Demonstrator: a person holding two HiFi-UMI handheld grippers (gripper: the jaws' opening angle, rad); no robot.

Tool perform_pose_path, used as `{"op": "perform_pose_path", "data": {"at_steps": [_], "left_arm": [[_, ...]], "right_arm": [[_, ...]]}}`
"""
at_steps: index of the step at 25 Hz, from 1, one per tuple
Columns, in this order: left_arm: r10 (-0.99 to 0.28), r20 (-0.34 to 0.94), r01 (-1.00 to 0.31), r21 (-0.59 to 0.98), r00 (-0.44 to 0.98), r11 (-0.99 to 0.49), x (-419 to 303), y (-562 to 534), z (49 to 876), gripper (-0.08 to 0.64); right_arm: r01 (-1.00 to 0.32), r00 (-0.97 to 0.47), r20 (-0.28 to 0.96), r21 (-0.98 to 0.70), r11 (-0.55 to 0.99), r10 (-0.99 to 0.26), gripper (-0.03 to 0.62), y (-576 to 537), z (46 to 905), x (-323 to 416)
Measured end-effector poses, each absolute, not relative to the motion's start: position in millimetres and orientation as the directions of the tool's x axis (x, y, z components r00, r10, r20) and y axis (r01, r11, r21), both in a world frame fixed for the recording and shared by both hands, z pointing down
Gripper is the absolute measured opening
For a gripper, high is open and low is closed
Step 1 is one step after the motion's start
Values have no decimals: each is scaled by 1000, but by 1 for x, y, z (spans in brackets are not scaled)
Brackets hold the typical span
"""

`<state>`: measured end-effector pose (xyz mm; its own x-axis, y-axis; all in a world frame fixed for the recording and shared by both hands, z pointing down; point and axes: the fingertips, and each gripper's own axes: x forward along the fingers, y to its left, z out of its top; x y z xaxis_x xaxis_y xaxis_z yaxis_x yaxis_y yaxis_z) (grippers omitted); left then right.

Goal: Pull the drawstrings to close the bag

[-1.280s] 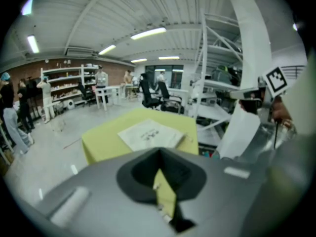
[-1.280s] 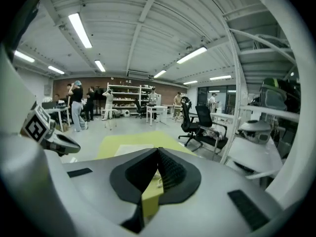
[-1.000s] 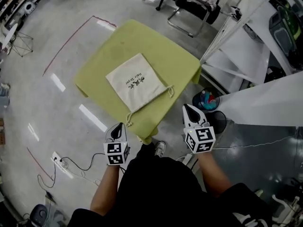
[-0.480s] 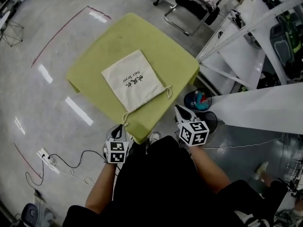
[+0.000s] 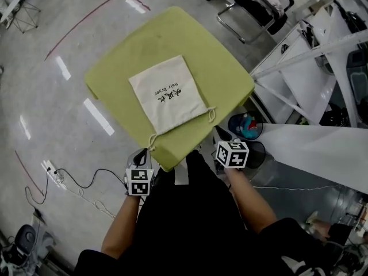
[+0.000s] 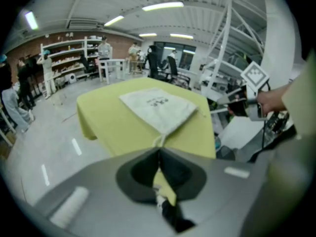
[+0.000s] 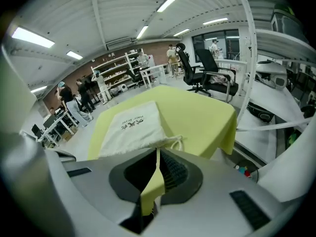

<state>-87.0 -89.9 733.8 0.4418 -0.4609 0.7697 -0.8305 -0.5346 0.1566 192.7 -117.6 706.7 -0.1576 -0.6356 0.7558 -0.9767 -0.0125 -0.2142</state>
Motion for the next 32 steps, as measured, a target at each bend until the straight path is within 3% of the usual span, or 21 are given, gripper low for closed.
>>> {"op": "perform_pose_path", "data": {"at_steps": [1, 2, 3, 4, 7, 19, 26, 32], "left_arm": [[-462, 777, -839, 150, 427, -523, -88, -90, 737, 1], [-459, 787, -847, 146, 413, -511, -89, -90, 741, 73], [-451, 798, -856, 147, 399, -496, -90, -89, 745, 164], [-439, 811, -865, 155, 387, -477, -90, -88, 750, 207], [-395, 843, -889, 189, 365, -417, -90, -85, 764, 260], [-352, 885, -915, 172, 306, -364, -87, -92, 789, 254], [-386, 893, -891, 37, 233, -453, -85, -92, 783, 221], [-394, 894, -887, 10, 216, -462, -81, -95, 782, 179]], "right_arm": [[-977, -164, 760, -213, -2, -629, 8, -120, 713, 194], [-978, -169, 764, -210, 8, -622, 11, -124, 719, 195], [-978, -174, 770, -208, 16, -614, 42, -126, 726, 197], [-978, -177, 776, -208, 20, -605, 96, -129, 733, 199], [-976, -181, 797, -219, 4, -576, 140, -134, 752, 207], [-978, -163, 827, -206, -21, -539, 166, -152, 787, 222], [-987, -147, 842, -163, 16, -519, 175, -153, 793, 221], [-986, -163, 840, -150, 68, -518, 175, -159, 787, 213]]}}
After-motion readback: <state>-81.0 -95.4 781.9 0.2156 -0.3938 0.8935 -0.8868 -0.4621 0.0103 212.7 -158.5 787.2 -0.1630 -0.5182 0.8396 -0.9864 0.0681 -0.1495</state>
